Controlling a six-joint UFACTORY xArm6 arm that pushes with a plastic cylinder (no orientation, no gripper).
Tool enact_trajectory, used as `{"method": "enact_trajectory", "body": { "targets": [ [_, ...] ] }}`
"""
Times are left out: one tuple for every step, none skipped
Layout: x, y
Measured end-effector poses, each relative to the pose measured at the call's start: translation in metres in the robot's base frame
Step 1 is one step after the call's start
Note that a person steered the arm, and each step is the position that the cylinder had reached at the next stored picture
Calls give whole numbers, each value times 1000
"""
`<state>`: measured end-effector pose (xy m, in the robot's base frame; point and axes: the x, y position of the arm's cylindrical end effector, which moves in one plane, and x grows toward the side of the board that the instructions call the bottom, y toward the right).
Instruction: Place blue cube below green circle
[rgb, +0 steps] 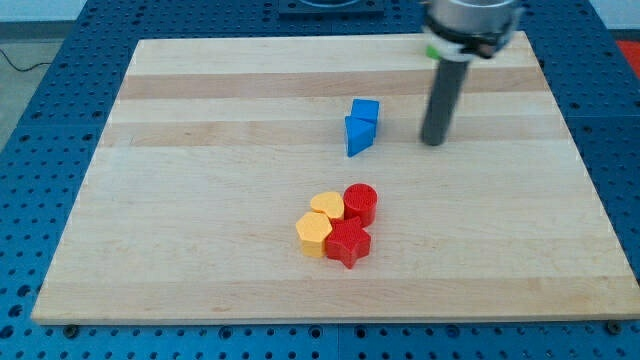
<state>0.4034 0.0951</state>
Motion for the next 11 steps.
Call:
{"method": "enact_trajectory", "body": {
  "targets": [
    [27,-55],
    [62,-86],
    [35,-106],
    [-12,-94],
    [-45,-65],
    [-69,-32],
    [-78,-27],
    [-78,-23],
    [-64,-51],
    [-40,-39],
    [-47,16]
  ]
}}
